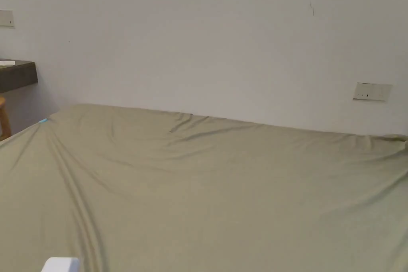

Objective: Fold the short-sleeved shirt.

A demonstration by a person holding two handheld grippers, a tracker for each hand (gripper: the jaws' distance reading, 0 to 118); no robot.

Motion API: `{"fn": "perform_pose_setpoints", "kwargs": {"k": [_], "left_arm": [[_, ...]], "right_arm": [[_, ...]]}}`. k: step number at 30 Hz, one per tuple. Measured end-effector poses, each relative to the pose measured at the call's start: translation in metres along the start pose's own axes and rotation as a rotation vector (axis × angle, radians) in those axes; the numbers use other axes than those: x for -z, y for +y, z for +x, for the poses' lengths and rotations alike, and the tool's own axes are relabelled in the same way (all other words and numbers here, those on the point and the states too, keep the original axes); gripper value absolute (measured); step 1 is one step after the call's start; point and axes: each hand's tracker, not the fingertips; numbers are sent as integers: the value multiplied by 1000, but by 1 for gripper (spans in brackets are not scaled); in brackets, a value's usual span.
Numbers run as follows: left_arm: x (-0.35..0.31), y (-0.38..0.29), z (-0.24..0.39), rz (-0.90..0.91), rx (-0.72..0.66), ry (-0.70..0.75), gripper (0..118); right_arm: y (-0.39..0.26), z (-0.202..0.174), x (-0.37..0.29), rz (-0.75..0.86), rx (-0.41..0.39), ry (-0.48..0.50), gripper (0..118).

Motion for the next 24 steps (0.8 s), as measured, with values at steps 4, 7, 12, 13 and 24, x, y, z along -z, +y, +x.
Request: {"fn": "perform_pose_setpoints", "kwargs": {"k": [4,7,12,13,24], "left_arm": [[42,14,12,-22,59,13,15],[60,24,15,-22,74,10,26],[91,37,17,-44,44,-20,63],[99,37,18,-81,40,-22,63],[107,15,35,-95,99,51,0]], "right_arm": [[8,2,13,-25,33,8,2],[12,4,17,-34,42,4,2],[17,1,22,-39,36,-12,2],[18,0,22,-39,37,-8,2],[53,14,37,20,23,12,2]]}}
